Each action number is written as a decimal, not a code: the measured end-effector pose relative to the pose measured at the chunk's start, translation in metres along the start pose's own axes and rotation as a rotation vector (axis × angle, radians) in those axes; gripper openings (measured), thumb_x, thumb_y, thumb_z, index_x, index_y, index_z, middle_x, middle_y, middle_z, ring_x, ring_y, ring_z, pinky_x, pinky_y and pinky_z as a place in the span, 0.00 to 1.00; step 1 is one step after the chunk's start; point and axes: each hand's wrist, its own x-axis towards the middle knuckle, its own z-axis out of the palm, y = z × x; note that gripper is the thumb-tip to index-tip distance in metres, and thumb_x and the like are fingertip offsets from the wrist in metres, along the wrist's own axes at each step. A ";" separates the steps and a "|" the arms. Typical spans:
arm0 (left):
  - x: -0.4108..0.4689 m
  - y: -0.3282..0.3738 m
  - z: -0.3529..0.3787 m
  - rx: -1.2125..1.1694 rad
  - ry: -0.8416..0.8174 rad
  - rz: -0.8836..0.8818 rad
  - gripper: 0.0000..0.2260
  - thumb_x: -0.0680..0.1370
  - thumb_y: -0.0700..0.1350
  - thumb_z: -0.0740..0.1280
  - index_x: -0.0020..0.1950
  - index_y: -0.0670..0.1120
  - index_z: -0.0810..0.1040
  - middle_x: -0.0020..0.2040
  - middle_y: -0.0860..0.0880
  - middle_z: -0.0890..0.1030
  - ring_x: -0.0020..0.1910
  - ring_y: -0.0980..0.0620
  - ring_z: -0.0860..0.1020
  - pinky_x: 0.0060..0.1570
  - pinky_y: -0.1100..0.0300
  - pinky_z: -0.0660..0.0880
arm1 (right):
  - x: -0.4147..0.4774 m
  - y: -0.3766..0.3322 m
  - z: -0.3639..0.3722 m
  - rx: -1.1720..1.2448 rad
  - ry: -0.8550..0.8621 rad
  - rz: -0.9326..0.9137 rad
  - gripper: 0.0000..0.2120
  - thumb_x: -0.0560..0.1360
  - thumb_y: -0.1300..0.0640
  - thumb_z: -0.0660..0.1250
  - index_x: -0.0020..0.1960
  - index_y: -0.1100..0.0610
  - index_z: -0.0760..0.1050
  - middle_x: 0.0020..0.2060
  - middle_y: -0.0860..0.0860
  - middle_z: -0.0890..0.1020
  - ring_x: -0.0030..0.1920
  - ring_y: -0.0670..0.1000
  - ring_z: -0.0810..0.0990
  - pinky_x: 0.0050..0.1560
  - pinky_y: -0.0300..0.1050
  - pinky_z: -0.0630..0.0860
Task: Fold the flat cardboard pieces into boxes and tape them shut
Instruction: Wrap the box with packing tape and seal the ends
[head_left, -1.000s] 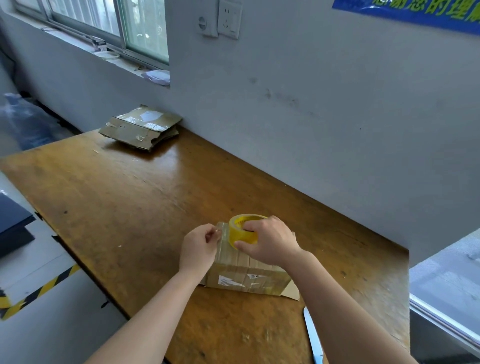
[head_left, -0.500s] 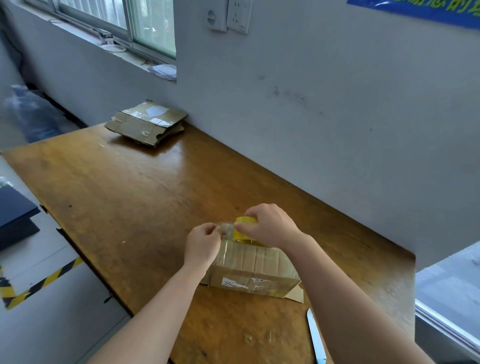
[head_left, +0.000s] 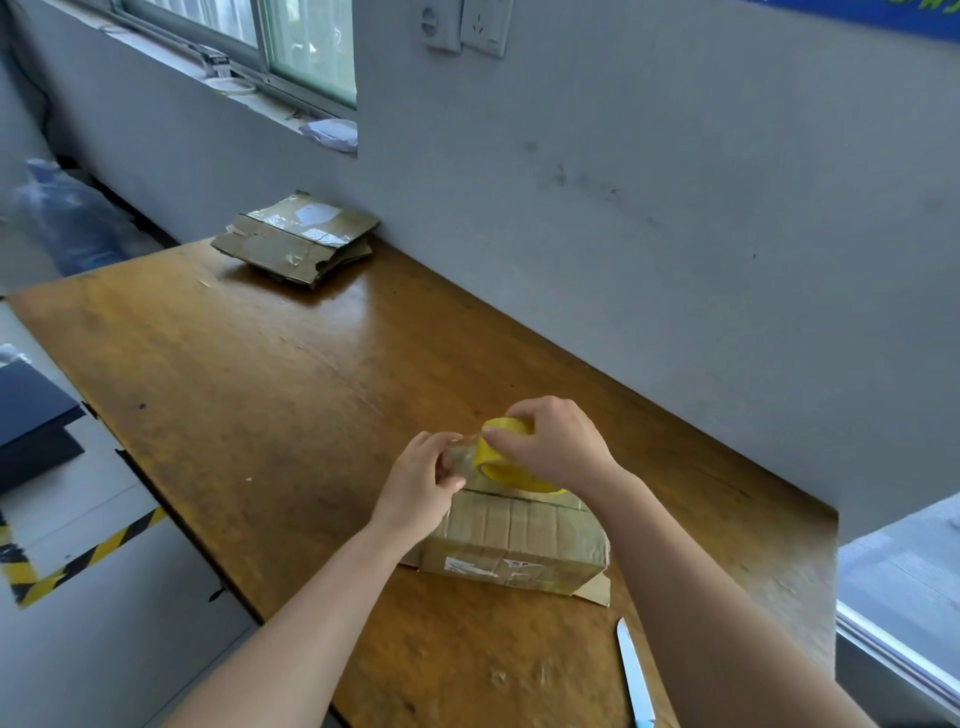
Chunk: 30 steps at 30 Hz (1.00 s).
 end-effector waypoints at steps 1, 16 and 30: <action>-0.002 -0.002 0.003 0.023 0.019 0.025 0.17 0.76 0.40 0.70 0.64 0.50 0.75 0.48 0.60 0.71 0.44 0.60 0.73 0.41 0.73 0.67 | 0.000 -0.002 -0.002 -0.004 0.004 -0.010 0.14 0.74 0.40 0.65 0.47 0.49 0.80 0.36 0.44 0.78 0.38 0.46 0.76 0.32 0.38 0.67; -0.008 0.002 0.003 -0.366 -0.015 -0.034 0.09 0.74 0.44 0.61 0.46 0.50 0.81 0.42 0.53 0.79 0.48 0.58 0.74 0.48 0.61 0.70 | -0.003 0.004 0.008 -0.091 -0.067 -0.049 0.12 0.73 0.40 0.64 0.39 0.48 0.75 0.29 0.42 0.72 0.33 0.45 0.73 0.30 0.38 0.65; 0.002 0.006 0.005 -0.007 0.085 -0.198 0.08 0.75 0.51 0.71 0.51 0.51 0.79 0.45 0.53 0.75 0.47 0.53 0.75 0.45 0.60 0.74 | 0.000 0.004 0.009 -0.143 -0.088 -0.064 0.14 0.74 0.39 0.63 0.44 0.48 0.79 0.34 0.43 0.77 0.36 0.44 0.77 0.33 0.37 0.71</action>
